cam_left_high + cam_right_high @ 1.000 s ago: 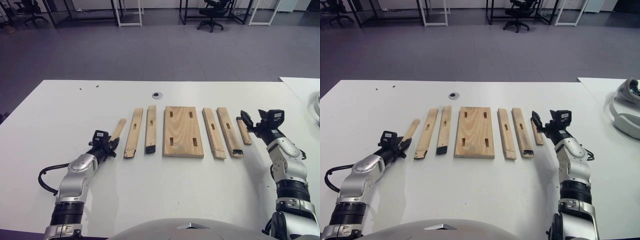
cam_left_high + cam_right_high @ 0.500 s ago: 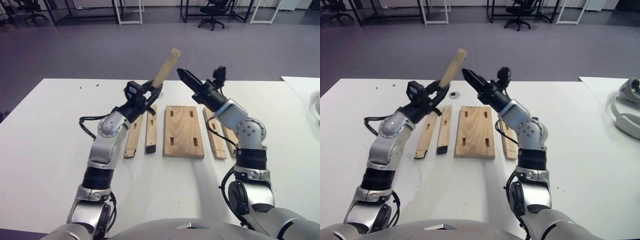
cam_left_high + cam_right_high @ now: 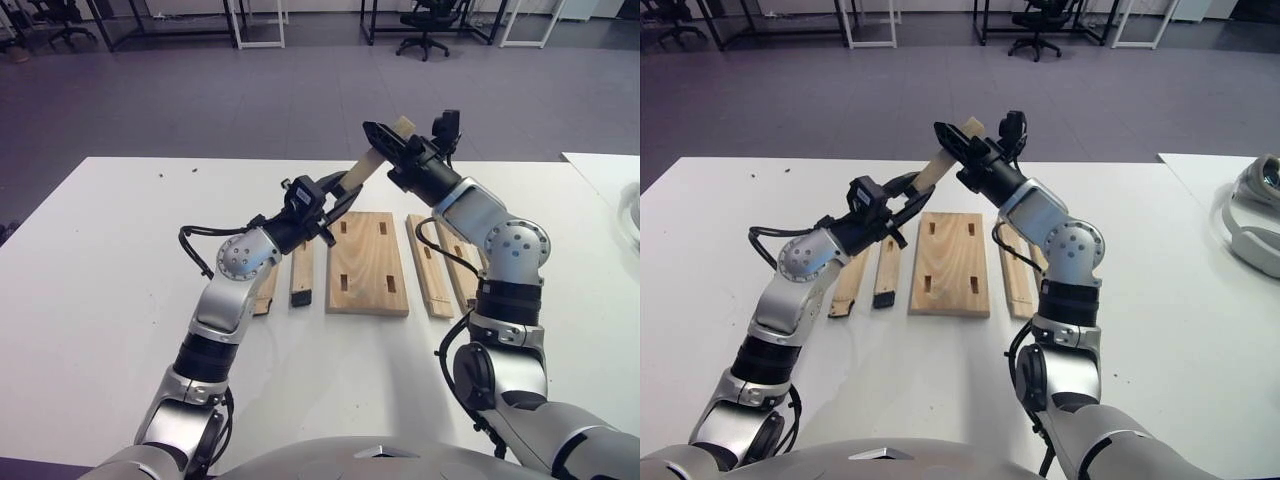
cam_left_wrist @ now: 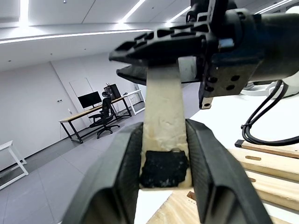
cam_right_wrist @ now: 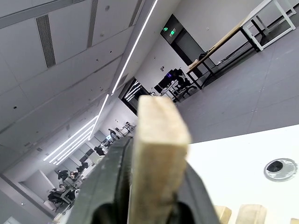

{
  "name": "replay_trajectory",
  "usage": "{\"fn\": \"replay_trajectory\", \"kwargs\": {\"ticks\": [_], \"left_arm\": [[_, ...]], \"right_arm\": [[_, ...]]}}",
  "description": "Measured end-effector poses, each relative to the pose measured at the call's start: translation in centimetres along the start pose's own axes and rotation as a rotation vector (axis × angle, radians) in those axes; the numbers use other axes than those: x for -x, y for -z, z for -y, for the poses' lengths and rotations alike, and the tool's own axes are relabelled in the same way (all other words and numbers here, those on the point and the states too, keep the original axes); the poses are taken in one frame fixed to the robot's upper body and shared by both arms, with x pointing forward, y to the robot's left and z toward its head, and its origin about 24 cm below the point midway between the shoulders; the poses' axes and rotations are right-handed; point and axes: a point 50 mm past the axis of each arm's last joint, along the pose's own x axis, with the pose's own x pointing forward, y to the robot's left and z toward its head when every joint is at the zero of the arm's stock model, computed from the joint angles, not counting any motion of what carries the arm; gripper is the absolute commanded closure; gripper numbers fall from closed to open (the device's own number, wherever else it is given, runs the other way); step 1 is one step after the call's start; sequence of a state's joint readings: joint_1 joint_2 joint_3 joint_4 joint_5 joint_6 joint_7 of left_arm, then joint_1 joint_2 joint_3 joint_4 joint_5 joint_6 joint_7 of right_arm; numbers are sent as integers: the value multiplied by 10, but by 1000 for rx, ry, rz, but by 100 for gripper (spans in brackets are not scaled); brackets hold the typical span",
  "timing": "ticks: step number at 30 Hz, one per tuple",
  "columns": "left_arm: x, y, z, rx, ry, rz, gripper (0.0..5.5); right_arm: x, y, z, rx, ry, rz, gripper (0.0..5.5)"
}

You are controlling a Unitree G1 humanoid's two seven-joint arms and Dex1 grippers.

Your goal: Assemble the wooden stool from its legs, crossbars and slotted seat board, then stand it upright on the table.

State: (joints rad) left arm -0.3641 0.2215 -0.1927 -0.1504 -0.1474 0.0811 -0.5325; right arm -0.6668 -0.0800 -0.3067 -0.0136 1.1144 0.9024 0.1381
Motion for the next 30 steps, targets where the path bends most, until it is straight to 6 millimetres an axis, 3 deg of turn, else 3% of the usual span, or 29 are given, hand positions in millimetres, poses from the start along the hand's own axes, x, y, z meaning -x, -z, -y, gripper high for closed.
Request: {"fn": "replay_trajectory", "kwargs": {"ticks": [4, 7, 10, 12, 13, 15, 22, 30], "left_arm": [[0, 0, 1, 3, 7, 0, 420], [0, 0, 3, 6, 16, -4, 339], [11, 13, -1, 14, -29, -78, 279], [25, 24, -7, 33, -105, -140, 247], [32, 29, -10, 47, -156, -165, 236], [37, 32, -14, 63, -226, -176, 236], [39, 35, -17, 106, -329, -185, 236], [40, 37, -17, 113, -335, -199, 236]], "right_arm": [[3, -1, -2, 11, -11, -11, 509], [12, -5, 3, 75, 30, -4, 509], [45, -20, 38, 201, 253, 104, 510], [80, -28, 66, 267, 436, 177, 510], [97, -23, 83, 268, 528, 195, 510], [113, -9, 101, 249, 613, 194, 510], [116, 13, 123, 221, 669, 238, 510], [115, 25, 127, 401, 691, 164, 510]]}}
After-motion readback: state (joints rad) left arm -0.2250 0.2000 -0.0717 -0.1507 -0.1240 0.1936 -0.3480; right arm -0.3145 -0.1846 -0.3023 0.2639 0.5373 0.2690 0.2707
